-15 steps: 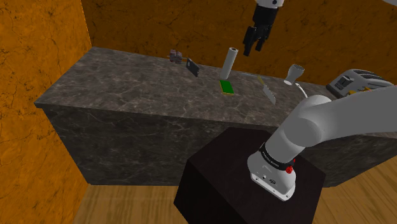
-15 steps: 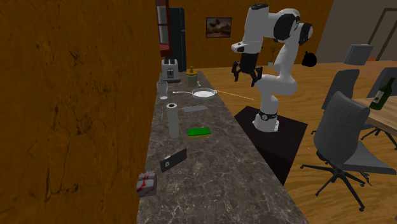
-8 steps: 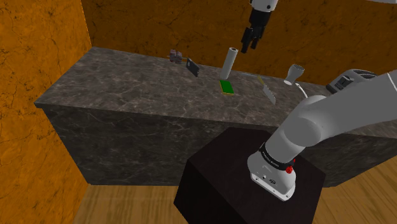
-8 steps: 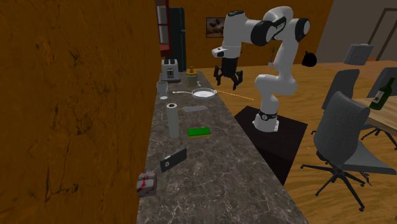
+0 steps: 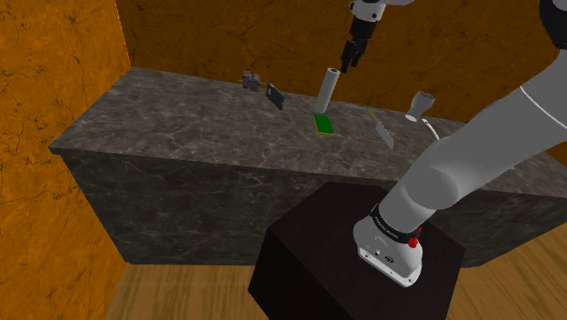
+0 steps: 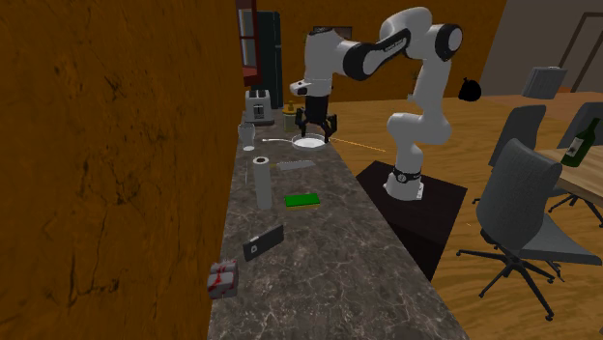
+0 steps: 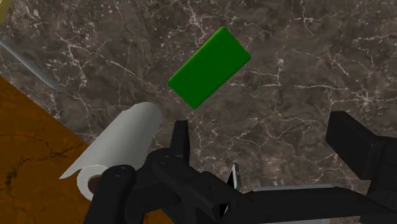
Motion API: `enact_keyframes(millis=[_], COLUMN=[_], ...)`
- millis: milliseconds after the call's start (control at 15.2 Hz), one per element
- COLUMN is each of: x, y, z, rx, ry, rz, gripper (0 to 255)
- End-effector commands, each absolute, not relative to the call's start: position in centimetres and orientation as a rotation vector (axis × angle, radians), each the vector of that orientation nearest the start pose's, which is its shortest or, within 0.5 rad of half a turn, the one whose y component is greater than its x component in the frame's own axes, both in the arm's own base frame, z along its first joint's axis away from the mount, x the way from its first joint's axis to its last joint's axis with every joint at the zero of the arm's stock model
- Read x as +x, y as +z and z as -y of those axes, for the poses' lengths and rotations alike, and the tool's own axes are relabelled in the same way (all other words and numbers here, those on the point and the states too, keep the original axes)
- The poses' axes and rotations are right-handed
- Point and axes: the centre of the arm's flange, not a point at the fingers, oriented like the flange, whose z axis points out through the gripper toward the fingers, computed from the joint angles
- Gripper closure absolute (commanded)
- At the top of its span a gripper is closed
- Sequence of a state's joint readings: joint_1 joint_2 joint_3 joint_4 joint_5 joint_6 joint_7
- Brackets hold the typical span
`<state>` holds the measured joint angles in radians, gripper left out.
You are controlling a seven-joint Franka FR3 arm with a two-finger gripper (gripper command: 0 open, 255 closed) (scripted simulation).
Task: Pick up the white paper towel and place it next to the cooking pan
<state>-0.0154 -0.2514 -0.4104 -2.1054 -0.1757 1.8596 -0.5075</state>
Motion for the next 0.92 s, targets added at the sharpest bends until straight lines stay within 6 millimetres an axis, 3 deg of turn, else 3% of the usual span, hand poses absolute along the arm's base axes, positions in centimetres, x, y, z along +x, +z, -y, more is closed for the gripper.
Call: enact_keyframes(millis=[0, 858], x=[45.0, 56.7], y=[50.5, 46.0], z=[24.2, 35.7], rx=[-3.184, -3.137], ry=[0.058, 0.009], rz=[0.269, 0.483], gripper=[0, 0])
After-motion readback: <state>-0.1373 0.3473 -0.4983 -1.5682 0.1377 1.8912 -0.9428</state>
